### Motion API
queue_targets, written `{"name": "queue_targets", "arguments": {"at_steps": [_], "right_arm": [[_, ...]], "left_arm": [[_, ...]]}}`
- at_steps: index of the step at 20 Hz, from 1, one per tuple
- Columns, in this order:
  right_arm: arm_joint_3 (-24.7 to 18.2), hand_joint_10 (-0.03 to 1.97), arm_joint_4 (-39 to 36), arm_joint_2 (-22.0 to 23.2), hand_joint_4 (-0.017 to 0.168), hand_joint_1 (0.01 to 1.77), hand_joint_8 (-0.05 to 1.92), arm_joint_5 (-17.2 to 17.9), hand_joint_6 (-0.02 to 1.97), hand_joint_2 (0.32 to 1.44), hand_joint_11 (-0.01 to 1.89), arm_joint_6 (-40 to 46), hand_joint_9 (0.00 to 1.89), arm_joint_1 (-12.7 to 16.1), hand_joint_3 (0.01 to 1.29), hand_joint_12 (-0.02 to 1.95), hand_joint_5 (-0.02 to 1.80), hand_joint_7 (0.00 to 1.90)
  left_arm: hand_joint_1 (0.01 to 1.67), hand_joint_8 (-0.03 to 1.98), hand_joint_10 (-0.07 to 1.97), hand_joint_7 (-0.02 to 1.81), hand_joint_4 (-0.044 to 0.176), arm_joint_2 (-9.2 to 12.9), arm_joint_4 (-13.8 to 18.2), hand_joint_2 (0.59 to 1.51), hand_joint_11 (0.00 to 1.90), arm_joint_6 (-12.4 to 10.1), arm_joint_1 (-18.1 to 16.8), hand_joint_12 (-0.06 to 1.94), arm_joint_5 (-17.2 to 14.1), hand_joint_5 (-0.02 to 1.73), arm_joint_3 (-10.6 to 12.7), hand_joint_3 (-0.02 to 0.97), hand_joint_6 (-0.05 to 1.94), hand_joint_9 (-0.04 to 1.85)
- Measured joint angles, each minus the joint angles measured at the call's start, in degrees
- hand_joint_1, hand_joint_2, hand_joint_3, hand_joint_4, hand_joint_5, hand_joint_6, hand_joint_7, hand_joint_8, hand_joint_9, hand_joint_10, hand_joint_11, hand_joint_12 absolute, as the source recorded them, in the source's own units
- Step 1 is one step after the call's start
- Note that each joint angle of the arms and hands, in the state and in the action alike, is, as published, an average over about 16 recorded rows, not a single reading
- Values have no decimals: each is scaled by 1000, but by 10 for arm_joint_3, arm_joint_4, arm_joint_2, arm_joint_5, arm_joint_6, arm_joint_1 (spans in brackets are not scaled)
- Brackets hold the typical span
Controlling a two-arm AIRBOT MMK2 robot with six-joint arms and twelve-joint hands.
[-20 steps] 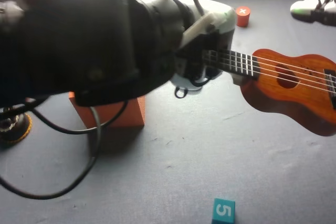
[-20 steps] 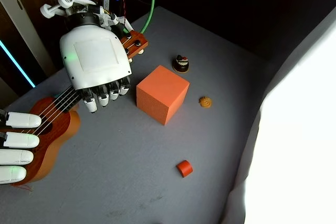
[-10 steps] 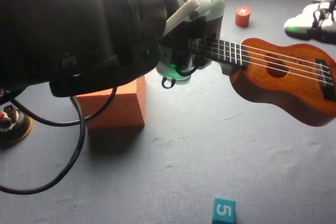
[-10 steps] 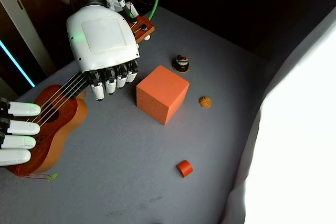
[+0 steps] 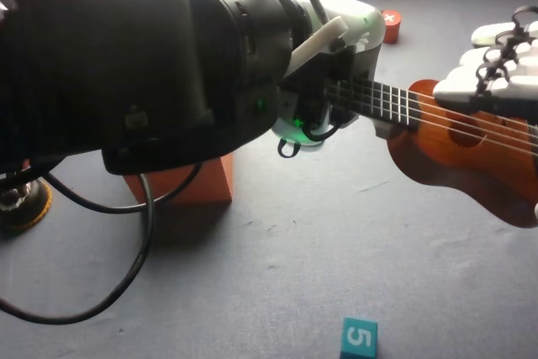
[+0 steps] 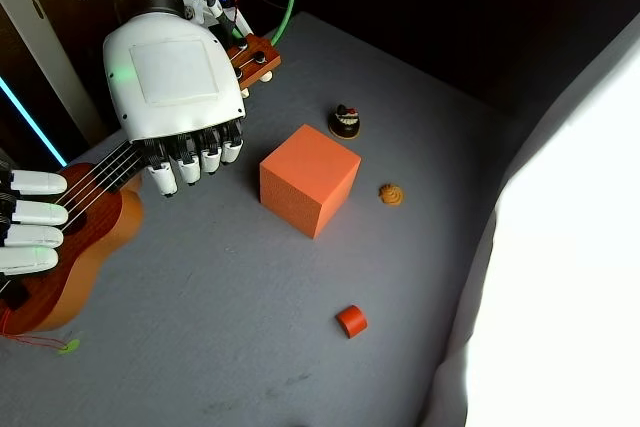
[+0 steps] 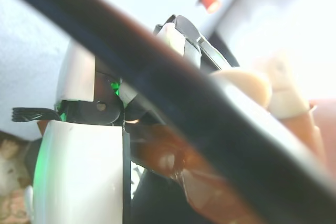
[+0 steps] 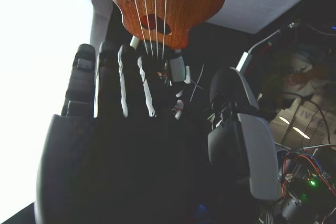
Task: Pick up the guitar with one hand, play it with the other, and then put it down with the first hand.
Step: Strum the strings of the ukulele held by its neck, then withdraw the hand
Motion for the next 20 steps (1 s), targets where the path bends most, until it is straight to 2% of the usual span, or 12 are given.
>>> {"name": "queue_targets", "arguments": {"at_steps": [11,20], "right_arm": [[2,25,-2,-14,-1,132,-7,9,5,1288,21,3,99,-29,19,-1,52,101],[-1,26,-5,-9,-1,123,-20,34,-3,1288,22,4,102,-42,19,-1,52,102]], "left_arm": [[1470,1980,1913,1304,-6,-5,-1,1092,1456,5,2,1935,2,1196,1,-17,1877,1390],[1470,1980,1914,1304,-5,-6,0,1092,1454,10,2,1935,2,1191,2,-17,1865,1393]]}}
